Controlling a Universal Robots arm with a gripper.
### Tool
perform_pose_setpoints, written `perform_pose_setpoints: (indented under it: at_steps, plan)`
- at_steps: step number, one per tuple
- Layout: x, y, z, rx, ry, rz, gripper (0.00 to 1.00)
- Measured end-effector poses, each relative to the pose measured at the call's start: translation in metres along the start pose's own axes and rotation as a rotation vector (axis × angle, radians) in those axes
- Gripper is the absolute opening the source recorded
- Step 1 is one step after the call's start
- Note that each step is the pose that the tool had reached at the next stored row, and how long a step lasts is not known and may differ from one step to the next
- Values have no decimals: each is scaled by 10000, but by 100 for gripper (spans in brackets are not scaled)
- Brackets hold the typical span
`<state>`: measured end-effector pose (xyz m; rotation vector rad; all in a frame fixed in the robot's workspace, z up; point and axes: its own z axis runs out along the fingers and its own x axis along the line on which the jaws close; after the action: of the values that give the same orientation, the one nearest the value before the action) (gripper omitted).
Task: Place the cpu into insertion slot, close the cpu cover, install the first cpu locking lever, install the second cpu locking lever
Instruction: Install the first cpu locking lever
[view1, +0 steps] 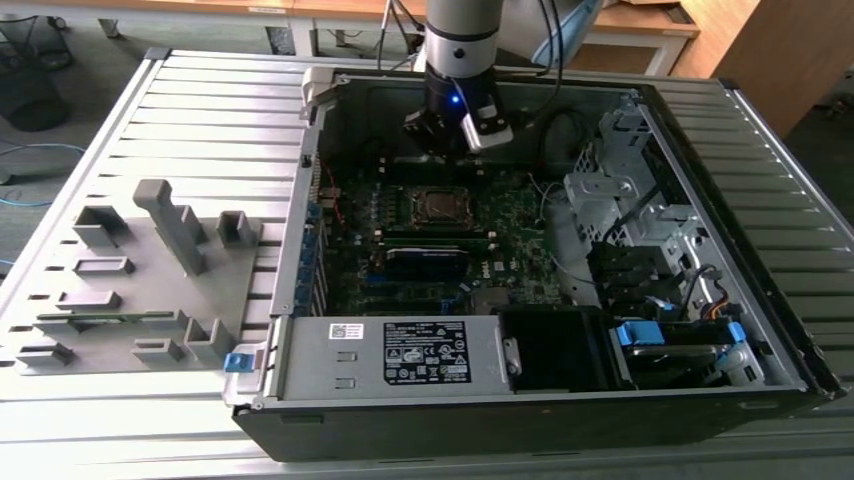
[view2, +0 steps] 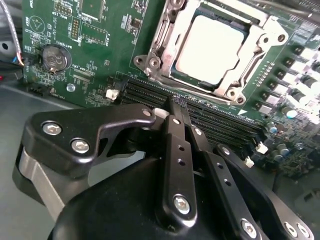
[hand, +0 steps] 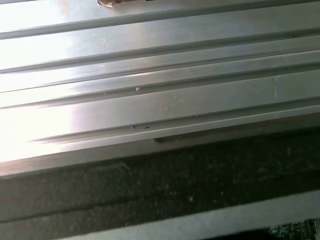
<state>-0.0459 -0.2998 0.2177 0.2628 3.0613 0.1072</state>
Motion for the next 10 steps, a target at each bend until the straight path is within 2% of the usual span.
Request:
perform_pose_setpoints:
  at_steps: [1,2,8,10]
  plan:
    - [0,-1,-1,98,-16,-7,11]
    - [0,-1,-1,135,-22,-10,11]
    - [0,-1,-1,149,-20,-40,11]
    - [1,-1,-1,152,-7,-239,11]
